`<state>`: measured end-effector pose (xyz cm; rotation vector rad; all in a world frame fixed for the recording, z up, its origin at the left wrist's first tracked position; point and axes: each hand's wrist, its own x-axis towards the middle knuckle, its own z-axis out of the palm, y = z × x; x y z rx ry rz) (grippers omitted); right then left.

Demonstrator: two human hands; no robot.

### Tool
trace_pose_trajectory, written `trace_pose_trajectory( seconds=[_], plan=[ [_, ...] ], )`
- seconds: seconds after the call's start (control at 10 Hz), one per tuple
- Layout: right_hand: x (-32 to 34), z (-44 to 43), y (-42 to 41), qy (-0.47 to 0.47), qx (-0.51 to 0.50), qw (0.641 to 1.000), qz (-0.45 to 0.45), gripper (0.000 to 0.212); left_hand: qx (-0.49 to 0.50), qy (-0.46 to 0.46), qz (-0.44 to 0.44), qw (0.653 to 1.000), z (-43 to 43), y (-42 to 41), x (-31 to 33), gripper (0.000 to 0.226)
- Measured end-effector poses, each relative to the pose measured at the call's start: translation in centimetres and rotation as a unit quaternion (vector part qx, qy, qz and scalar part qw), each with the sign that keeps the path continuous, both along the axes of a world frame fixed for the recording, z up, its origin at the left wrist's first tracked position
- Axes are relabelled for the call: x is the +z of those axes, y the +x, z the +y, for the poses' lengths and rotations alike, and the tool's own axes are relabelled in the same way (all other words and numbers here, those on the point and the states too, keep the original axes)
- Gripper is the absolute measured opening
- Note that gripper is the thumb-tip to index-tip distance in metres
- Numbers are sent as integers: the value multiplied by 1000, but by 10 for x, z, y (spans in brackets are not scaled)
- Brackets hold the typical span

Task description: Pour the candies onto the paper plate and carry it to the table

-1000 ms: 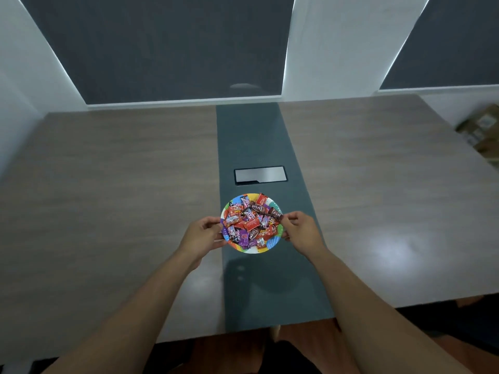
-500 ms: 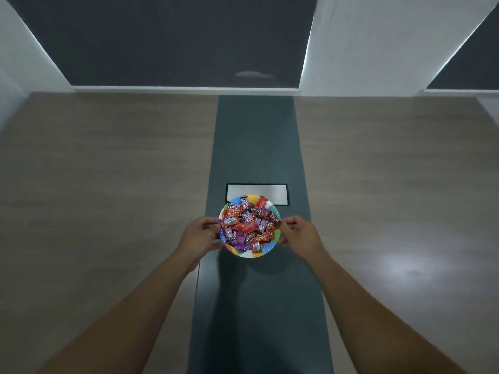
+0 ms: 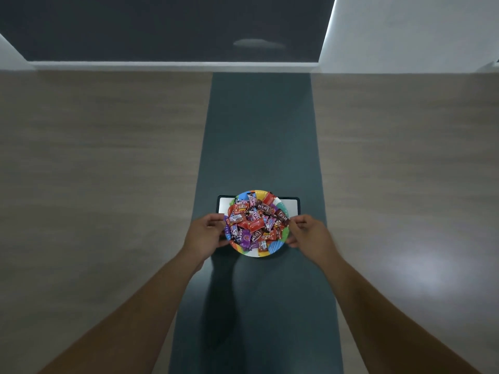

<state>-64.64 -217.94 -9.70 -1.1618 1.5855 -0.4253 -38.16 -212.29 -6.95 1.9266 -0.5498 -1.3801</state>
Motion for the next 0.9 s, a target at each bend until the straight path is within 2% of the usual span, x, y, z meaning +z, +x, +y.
trace_pose_trajectory(
  seconds=[0.3,0.4,0.6,0.7,0.8,0.9],
  plan=[
    [-37,-34,6,17,-2,1000,17,21,1,12,-11,1000,-36,3,-44,13],
    [-41,-36,7,16,-18,1000,14,18,-1,12,-12,1000,-40,2,-51,15],
    [-40,-35,8,10,-37,999,17,25,-16,6,-18,1000,-40,7,-57,17],
    [-35,-30,7,-31,-31,997,69,25,-17,-5,-11,1000,-39,10,-53,22],
    [-31,-18,-1,-105,-26,984,139,24,-5,-34,-49,998,-31,16,-49,29],
    [-30,12,-11,-169,-16,974,147,21,-40,-87,-160,983,4,15,-42,23]
  ],
)
